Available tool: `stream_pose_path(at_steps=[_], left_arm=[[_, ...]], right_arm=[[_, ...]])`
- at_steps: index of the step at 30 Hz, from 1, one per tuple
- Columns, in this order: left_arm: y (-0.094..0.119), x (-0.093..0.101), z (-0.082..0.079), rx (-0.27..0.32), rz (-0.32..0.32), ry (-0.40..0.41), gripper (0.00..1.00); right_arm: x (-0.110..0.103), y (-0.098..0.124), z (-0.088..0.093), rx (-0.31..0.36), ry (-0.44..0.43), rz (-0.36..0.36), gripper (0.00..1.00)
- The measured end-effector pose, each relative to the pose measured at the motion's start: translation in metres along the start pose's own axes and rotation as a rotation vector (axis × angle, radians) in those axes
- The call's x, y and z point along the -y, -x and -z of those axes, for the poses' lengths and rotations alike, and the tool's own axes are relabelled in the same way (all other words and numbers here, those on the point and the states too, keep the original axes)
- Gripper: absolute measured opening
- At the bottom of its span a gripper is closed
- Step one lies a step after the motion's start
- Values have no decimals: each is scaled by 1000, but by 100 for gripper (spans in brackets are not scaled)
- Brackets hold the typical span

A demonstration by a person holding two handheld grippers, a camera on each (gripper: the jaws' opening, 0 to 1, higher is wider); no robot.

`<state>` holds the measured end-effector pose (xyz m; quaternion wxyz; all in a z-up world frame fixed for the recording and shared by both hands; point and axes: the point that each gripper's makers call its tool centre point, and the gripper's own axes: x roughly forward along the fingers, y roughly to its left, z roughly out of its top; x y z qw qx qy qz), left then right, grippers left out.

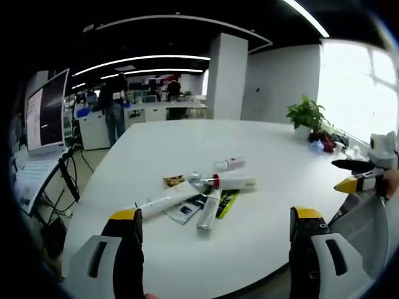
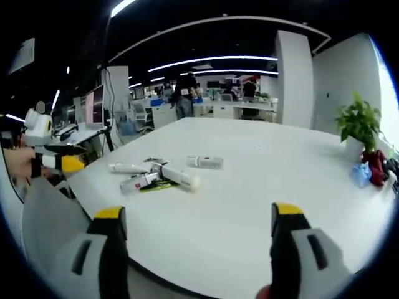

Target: Arrange the skincare products in the storage area until every visible bottle or jar stands upright without overlapping.

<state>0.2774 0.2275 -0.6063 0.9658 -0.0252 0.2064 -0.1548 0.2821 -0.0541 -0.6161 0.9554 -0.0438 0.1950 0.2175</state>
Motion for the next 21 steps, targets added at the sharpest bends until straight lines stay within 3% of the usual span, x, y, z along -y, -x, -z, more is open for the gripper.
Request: stream_pose_path(at_steps=[21], left_arm=[[0,0,-2,8,10,8,96]], right_arm=[[0,-2,2,-21,-9,-1,97]])
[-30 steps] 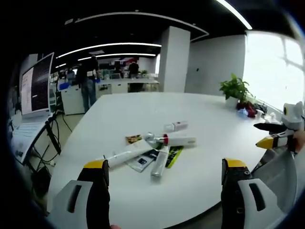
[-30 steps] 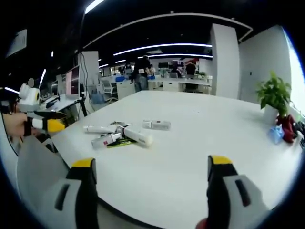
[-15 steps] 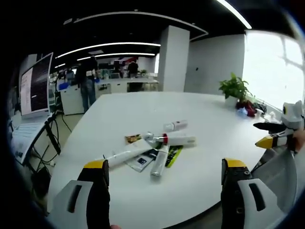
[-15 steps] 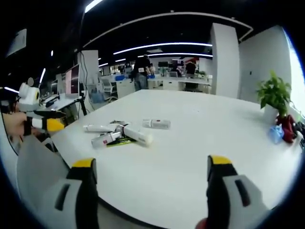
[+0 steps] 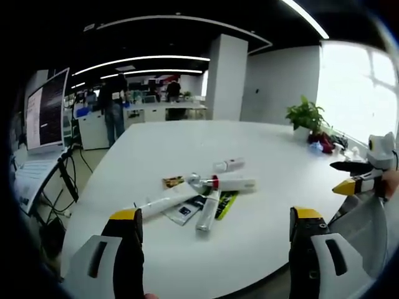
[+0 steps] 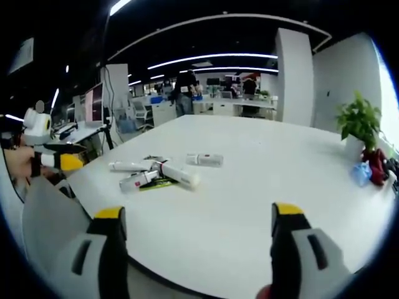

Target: Arrange the skincare products in the storage area until every visible bottle or jar stands upright without overlapping.

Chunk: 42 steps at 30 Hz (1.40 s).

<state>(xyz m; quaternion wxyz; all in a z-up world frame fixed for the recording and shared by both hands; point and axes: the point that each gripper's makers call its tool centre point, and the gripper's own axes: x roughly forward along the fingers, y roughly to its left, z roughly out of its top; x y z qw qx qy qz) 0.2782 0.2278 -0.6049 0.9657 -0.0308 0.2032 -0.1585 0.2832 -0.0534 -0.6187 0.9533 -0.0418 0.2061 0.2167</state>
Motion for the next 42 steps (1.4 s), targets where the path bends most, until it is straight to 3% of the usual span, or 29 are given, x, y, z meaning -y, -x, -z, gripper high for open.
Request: stream_pose_path(at_steps=[16,33,42], left_arm=[[-1,1,2,-9,13,8,96],[-1,1,1,-4,17,25,97],[-2,1,1,-4,21,31,97]], right_arm=[[-1,-5,3,-41,-39,-27,96],[4,-31,-2,-89,39,-98,94],[-1,-51,-7,-135,130,-181,93]])
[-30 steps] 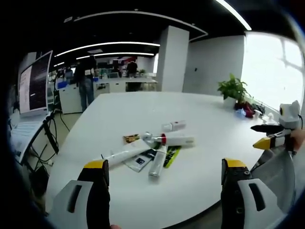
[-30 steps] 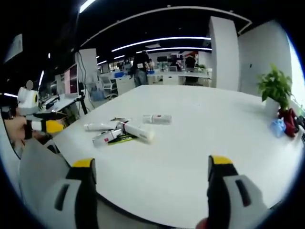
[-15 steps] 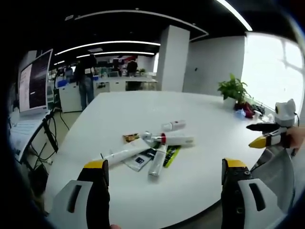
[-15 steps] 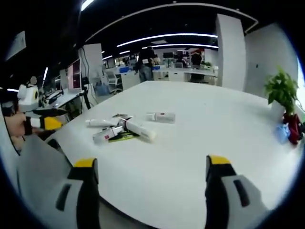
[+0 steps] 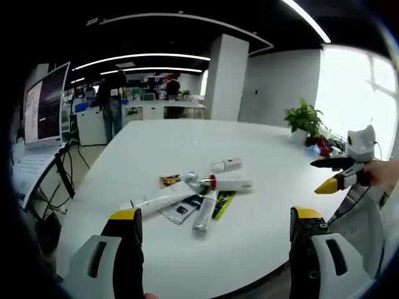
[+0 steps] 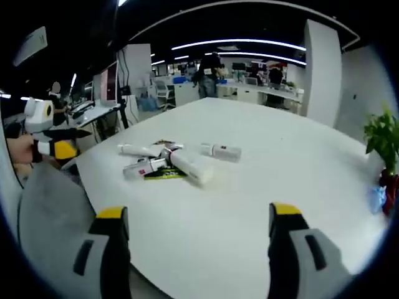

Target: Arrange the skincare products in the storage area until every visible bottle or jar stands upright without overlapping.

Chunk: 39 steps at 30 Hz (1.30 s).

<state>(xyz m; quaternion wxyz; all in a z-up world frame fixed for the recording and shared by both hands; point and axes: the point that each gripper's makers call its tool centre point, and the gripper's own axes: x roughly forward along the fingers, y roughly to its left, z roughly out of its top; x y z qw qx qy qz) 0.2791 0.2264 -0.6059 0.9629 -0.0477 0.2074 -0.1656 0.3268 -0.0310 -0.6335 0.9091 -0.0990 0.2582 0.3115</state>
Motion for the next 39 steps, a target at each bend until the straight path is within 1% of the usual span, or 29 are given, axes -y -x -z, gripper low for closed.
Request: stream_pose_path(at_steps=[2,10,13,15,17,18,20,22,25,28,30,34,36,38,39], left_arm=[[-1,0,0,-3,3,1,97],[-2,0,1,-8,8,11,97],[-2,2,1,-10,12,9,97],[-2,2,1,-12,15,6,97],[-3,3,1,-15,15,5,97],[-3,3,1,-15,15,8,97],[-2,1,0,-14,10,13,97],[-2,0,0,-13,7,20,97],[-3,-1,0,-14,4,28,97],[-6,-4,0,-23,-3,36,97],[-7,-4,1,-24,-6,40,97],[-9,-3,2,-29,-2,41,97],[-10,-3,4,-36,3,40,97],[-11,-2,4,-33,7,44,97],[-11,-2,4,-33,7,46,97]], right_arm=[[0,-5,-4,-4,8,-18,93],[5,-30,-24,-23,84,-83,92],[7,-40,-29,-39,103,-108,90],[8,-46,-33,-51,127,-121,88],[8,-52,-35,-77,155,-136,85],[6,-55,-37,-90,184,-153,84],[7,-63,-43,-94,227,-163,84],[7,-71,-48,-104,240,-177,85],[8,-82,-54,-111,246,-190,83],[4,-91,-57,-118,247,-207,82],[1,-97,-61,-126,284,-221,82],[-1,-109,-73,-142,329,-213,81],[-3,-118,-78,-155,335,-217,79],[-7,-127,-79,-177,333,-239,78],[-11,-131,-78,-193,346,-254,78]])
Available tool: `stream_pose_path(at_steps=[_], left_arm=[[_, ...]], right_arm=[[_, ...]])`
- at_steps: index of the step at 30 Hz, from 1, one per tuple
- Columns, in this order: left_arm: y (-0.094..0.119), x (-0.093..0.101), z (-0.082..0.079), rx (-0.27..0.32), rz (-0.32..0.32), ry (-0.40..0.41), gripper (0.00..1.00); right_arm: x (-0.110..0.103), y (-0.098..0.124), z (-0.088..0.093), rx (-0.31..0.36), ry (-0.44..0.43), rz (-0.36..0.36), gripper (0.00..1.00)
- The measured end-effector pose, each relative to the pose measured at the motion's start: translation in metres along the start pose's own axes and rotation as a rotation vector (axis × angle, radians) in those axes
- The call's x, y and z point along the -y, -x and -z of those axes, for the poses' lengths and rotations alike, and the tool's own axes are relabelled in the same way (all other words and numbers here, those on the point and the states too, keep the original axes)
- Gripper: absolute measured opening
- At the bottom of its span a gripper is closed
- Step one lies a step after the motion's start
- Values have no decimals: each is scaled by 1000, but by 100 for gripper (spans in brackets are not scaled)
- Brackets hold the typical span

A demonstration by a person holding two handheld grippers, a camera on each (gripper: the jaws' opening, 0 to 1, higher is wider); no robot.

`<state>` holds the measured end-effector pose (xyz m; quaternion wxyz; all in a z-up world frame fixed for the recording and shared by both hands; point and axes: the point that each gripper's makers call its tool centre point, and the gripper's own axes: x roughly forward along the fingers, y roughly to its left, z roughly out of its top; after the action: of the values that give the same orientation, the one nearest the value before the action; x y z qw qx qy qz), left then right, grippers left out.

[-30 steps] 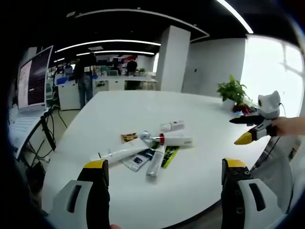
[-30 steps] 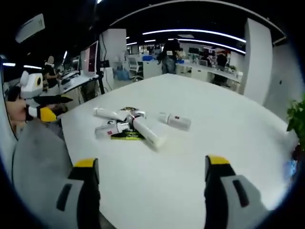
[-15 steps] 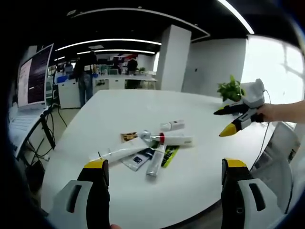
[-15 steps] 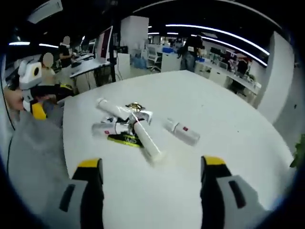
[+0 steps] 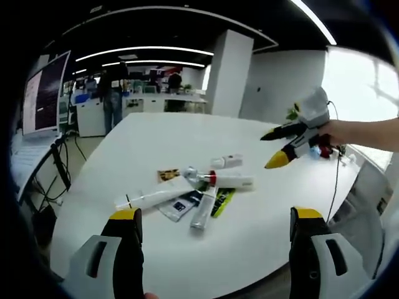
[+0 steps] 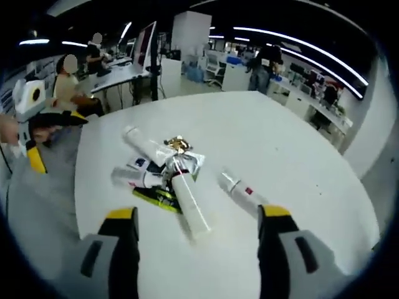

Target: Arrange the skincare products in the storage area until every visible bottle or jar stands upright without overlapping.

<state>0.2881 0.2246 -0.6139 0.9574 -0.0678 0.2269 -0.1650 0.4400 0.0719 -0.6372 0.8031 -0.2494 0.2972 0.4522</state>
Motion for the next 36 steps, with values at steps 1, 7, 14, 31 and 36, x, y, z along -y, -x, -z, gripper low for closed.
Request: stream_pose_path(at_steps=[1,7,14,31,36], left_arm=[[0,0,0,0,0,1,97],[-1,-1,1,0,4,15,97],[-4,-2,3,-2,10,27,97],[-7,-6,4,4,14,60,97],[-8,-7,5,1,12,67,97]], right_arm=[[-1,-3,-1,-11,19,-10,77],[-7,-23,-11,-53,69,-75,72],[5,-29,-34,-143,95,-110,67],[-6,-75,-15,-412,163,-289,47],[-11,-88,-2,-470,159,-299,42]])
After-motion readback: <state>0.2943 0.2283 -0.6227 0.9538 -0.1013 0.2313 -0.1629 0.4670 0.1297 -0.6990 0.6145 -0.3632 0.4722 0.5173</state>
